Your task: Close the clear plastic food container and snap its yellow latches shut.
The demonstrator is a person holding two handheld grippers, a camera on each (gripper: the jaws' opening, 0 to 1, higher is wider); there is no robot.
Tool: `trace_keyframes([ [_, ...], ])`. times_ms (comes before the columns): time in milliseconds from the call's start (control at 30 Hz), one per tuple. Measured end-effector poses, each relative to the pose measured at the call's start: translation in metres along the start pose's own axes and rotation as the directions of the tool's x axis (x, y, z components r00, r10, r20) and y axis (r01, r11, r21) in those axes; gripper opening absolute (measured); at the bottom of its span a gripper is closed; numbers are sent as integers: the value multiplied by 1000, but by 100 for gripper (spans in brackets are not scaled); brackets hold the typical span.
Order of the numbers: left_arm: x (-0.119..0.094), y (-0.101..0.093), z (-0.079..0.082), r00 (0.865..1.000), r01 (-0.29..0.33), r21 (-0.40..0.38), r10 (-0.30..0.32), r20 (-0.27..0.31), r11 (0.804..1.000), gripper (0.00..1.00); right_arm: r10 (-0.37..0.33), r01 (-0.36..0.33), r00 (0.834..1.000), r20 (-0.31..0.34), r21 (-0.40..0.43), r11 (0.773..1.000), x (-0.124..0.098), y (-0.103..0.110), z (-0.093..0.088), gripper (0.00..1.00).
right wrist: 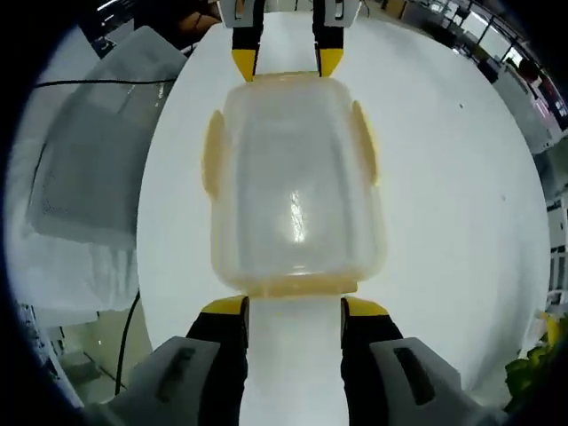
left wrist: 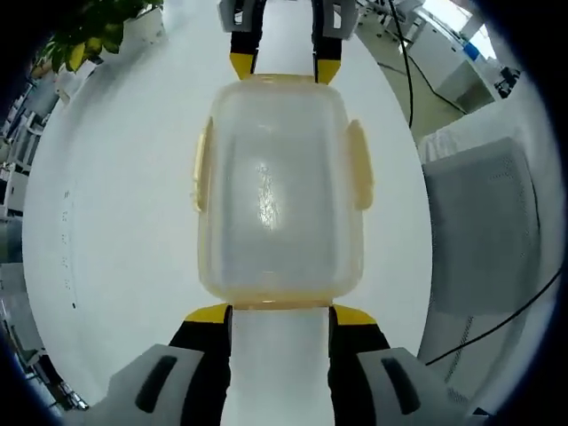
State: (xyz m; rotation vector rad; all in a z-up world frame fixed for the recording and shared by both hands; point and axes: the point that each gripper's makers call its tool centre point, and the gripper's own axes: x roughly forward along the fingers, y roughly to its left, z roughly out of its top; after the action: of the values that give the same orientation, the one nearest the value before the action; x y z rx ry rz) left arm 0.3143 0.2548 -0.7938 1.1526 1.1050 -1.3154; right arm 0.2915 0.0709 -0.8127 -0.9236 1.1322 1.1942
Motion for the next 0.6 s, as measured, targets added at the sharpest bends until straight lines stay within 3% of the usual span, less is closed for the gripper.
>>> trace_keyframes([
  [33, 1, 1, -4, 1000, -4, -34, 4, 3, 999, 48, 21, -20, 999, -27, 47, 999, 3, 5, -10, 38],
  [100, 0, -9, -7, 998, 43, -167, -37, 42, 985, 59, 47, -37, 997, -61, 152, 988, 8, 7, -29, 40],
  [167, -6, -7, 1, 985, 79, -308, -28, 168, 948, 58, 34, -18, 998, -60, 244, 970, 7, 1, -46, 42],
  [200, -11, -1, 4, 971, 99, -398, -2, 238, 912, 56, 34, -13, 998, -58, 328, 945, 3, -3, -54, 41],
  [233, -13, 2, 4, 966, 108, -436, 9, 259, 893, 54, 23, -6, 999, -38, 385, 923, -1, -7, -57, 40],
  [267, -19, 8, 3, 952, 147, -551, 33, 304, 821, 52, 9, -3, 1000, -11, 439, 898, -5, -12, -58, 39],
  [300, -23, 10, 4, 939, 193, -617, 40, 343, 763, 52, -9, -13, 999, 36, 549, 836, -12, -19, -56, 38],
  [333, -27, 16, 8, 916, 242, -681, 69, 396, 692, 52, -10, -29, 998, 63, 584, 811, -15, -20, -54, 38],
  [367, -33, 23, 11, 883, 303, -745, 119, 454, 595, 51, 3, -106, 989, 151, 682, 723, -24, -21, -45, 38],
  [400, -36, 25, 11, 868, 343, -770, 132, 479, 538, 47, 18, -175, 976, 215, 740, 649, -30, -20, -38, 37],
  [433, -37, 24, 12, 850, 412, -809, 142, 507, 420, 40, 25, -284, 945, 326, 781, 556, -40, -20, -24, 35],
  [467, -37, 21, 13, 844, 451, -823, 135, 519, 346, 39, 10, -351, 915, 404, 783, 514, -46, -22, -14, 34],
  [500, -36, 16, 13, 835, 480, -818, 121, 536, 316, 41, -11, -411, 883, 470, 782, 469, -53, -25, -5, 33],
  [533, -30, 7, 12, 842, 490, -825, 91, 532, 283, 44, -46, -498, 827, 560, 769, 400, -63, -30, 9, 32],
  [567, -24, 3, 9, 854, 474, -835, 86, 514, 280, 44, -69, -560, 784, 617, 750, 351, -70, -33, 19, 33],
  [600, -20, 0, 9, 861, 465, -842, 81, 502, 275, 44, -78, -576, 771, 632, 744, 337, -71, -34, 23, 32],
])
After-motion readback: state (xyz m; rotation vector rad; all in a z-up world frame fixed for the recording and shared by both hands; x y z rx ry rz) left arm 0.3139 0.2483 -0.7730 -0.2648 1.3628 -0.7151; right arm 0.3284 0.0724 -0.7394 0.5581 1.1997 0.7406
